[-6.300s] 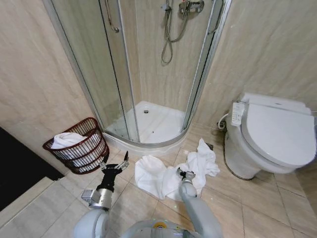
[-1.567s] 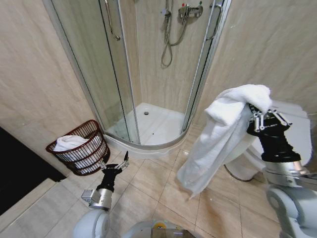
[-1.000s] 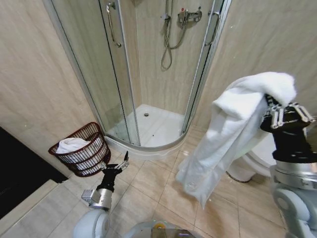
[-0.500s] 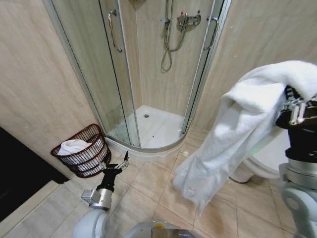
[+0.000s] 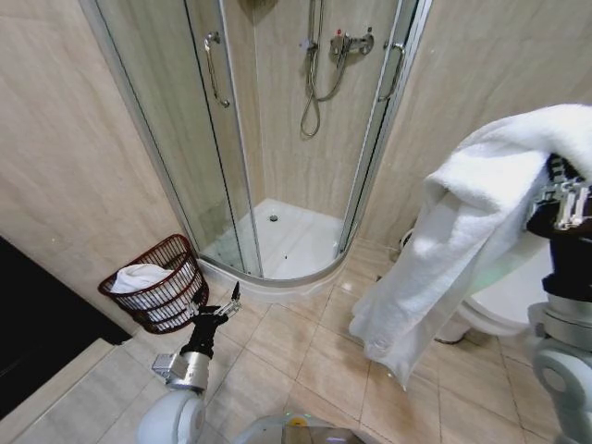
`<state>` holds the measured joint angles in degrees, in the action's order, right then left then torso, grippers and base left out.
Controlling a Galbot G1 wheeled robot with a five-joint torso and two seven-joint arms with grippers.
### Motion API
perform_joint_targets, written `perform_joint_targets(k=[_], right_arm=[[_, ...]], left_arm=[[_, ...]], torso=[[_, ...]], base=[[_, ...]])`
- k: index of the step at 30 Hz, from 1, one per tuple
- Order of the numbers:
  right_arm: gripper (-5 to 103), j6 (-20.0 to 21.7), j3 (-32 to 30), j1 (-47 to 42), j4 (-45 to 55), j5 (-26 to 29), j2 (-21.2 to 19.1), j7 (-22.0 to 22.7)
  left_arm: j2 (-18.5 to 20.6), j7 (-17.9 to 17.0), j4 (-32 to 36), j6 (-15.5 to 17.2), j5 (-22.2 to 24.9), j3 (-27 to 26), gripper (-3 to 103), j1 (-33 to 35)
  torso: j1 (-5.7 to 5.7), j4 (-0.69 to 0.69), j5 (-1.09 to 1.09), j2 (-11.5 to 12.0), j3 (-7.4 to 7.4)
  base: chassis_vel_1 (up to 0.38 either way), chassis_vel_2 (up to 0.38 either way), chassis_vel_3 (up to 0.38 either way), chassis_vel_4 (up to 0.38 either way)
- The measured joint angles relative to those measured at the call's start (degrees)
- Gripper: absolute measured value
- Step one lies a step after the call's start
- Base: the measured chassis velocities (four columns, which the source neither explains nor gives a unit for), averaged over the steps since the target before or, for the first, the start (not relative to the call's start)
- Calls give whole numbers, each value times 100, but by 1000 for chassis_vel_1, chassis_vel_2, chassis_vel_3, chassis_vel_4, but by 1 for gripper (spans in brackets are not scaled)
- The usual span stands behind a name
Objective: Discard the used towel into the hamper.
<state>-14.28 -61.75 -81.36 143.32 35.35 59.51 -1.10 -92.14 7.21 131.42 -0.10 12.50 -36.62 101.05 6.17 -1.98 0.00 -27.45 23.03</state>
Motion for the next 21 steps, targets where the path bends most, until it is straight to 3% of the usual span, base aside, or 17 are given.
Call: perform_joint_targets(k=[21], right_arm=[[7,-42,11,22,-8,-7,-22,54]], left_arm=[[0,0,0,0,0,0,100,0]], torso=[[207,0,0,-503,296]], base=[[0,0,0,0]])
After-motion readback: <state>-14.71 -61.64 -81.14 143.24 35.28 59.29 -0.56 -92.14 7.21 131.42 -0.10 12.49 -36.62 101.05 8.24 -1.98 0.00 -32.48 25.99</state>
